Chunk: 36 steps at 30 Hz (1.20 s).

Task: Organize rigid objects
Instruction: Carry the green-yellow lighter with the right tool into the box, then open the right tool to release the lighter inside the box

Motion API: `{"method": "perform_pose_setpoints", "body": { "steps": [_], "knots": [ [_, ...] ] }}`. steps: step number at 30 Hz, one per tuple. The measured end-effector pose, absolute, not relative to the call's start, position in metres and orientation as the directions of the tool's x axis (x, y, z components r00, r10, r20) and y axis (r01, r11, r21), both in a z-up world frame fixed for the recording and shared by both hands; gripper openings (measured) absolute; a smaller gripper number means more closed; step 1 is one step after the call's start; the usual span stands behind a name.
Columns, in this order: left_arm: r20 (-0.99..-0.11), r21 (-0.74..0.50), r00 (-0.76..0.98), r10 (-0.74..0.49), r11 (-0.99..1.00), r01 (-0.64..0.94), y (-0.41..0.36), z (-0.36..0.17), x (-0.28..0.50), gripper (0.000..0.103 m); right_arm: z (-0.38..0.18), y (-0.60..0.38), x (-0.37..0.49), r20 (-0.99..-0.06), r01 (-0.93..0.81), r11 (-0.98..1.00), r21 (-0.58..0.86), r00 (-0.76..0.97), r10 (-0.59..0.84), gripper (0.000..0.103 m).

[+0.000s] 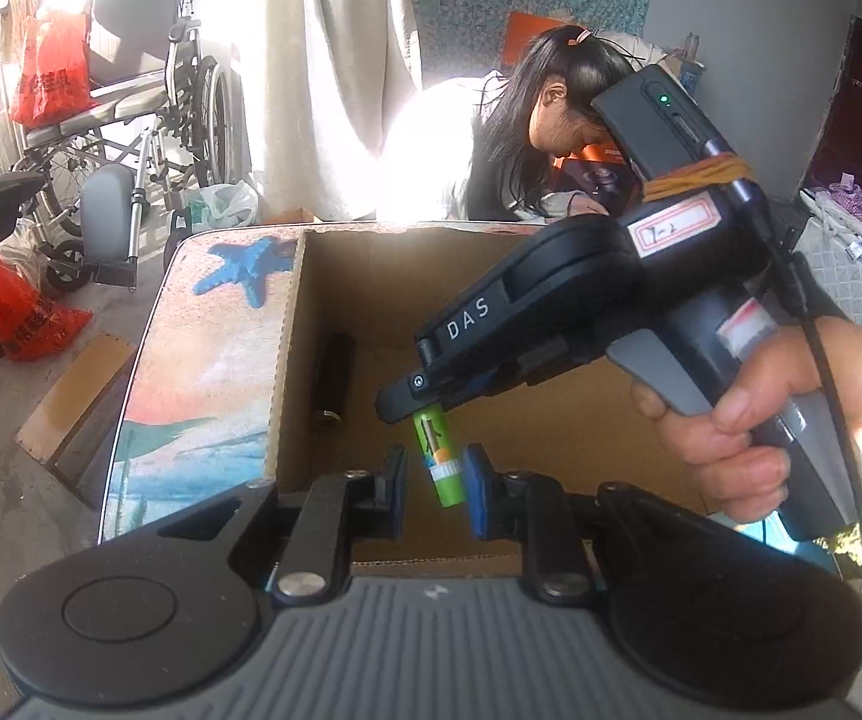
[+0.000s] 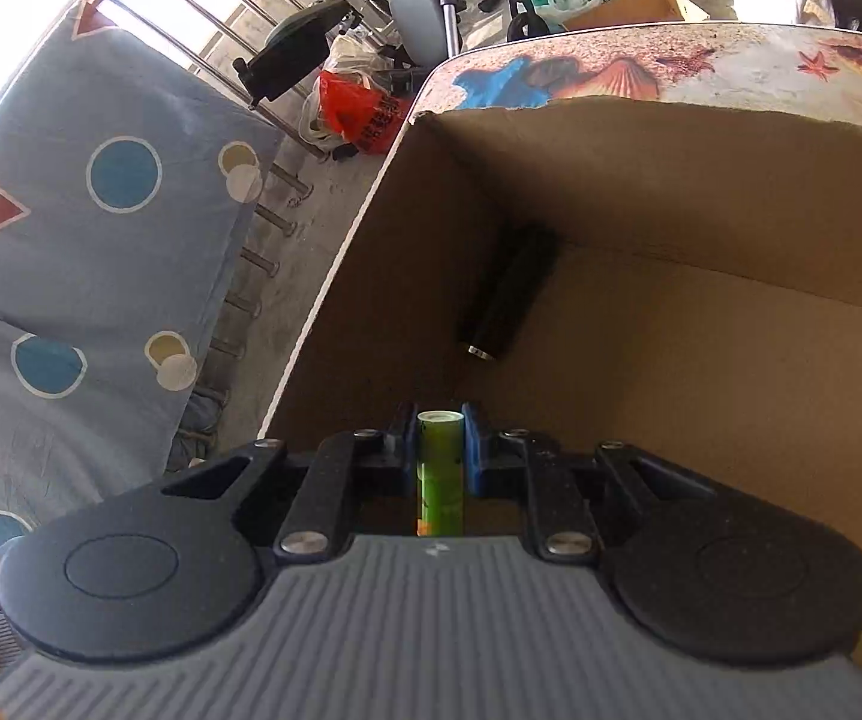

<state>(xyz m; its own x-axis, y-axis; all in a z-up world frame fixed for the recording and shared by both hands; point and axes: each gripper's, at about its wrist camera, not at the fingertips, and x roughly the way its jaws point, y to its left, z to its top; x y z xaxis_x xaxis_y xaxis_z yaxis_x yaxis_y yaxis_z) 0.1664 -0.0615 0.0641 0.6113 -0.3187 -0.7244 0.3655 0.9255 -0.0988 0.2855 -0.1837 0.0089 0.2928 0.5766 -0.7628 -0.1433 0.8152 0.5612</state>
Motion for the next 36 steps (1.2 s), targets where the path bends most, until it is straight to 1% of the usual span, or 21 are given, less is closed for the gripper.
{"method": "perform_pose_setpoints", "body": {
  "steps": [5, 6, 8, 10, 12, 13, 19, 23, 26, 31, 33, 36],
  "knots": [
    [-0.702, -0.107, 0.634, -0.325, 0.928, 0.357, -0.052, 0.072, 0.155, 0.023, -0.02, -0.17, 0.312, -0.827, -0.135, 0.862, 0.488, 0.245, 0.506, 0.014],
    [-0.697, -0.108, 0.638, -0.327, 0.928, 0.357, -0.05, 0.074, 0.153, 0.025, -0.023, -0.168, 0.317, -0.834, -0.138, 0.868, 0.476, 0.243, 0.496, 0.017],
    [-0.687, -0.109, 0.648, -0.329, 0.928, 0.356, -0.047, 0.078, 0.15, 0.026, -0.027, -0.163, 0.328, -0.85, -0.14, 0.884, 0.447, 0.242, 0.468, 0.018],
    [-0.679, -0.11, 0.656, -0.33, 0.929, 0.354, -0.045, 0.081, 0.147, 0.027, -0.026, -0.163, 0.331, -0.854, -0.139, 0.896, 0.423, 0.269, 0.445, 0.033],
    [-0.669, -0.11, 0.665, -0.333, 0.929, 0.354, -0.043, 0.085, 0.14, 0.027, -0.019, -0.165, 0.327, -0.85, -0.144, 0.901, 0.409, 0.299, 0.434, 0.042],
    [-0.665, -0.112, 0.667, -0.336, 0.928, 0.356, -0.042, 0.086, 0.138, 0.028, -0.016, -0.167, 0.324, -0.845, -0.145, 0.899, 0.414, 0.307, 0.438, 0.043],
    [-0.637, -0.11, 0.684, -0.354, 0.921, 0.375, -0.035, 0.095, 0.113, 0.031, 0.035, -0.196, 0.279, -0.79, -0.163, 0.883, 0.439, 0.399, 0.466, 0.044],
    [-0.619, -0.117, 0.691, -0.374, 0.914, 0.389, -0.03, 0.1, 0.092, 0.034, 0.078, -0.225, 0.221, -0.727, -0.177, 0.874, 0.452, 0.494, 0.476, 0.044],
    [-0.621, -0.114, 0.683, -0.385, 0.906, 0.407, -0.031, 0.098, 0.08, 0.035, 0.098, -0.248, 0.172, -0.677, -0.178, 0.863, 0.472, 0.554, 0.485, 0.045],
    [-0.644, -0.095, 0.66, -0.387, 0.897, 0.432, -0.035, 0.089, 0.066, 0.036, 0.106, -0.279, 0.089, -0.59, -0.153, 0.82, 0.551, 0.624, 0.513, 0.045],
    [-0.663, -0.09, 0.643, -0.383, 0.894, 0.44, -0.035, 0.08, 0.06, 0.037, 0.098, -0.288, 0.058, -0.55, -0.139, 0.788, 0.599, 0.644, 0.532, 0.045],
    [-0.692, -0.082, 0.62, -0.369, 0.894, 0.44, -0.034, 0.067, 0.052, 0.039, 0.079, -0.294, 0.025, -0.528, -0.103, 0.758, 0.643, 0.658, 0.537, 0.045]
  ]
}}
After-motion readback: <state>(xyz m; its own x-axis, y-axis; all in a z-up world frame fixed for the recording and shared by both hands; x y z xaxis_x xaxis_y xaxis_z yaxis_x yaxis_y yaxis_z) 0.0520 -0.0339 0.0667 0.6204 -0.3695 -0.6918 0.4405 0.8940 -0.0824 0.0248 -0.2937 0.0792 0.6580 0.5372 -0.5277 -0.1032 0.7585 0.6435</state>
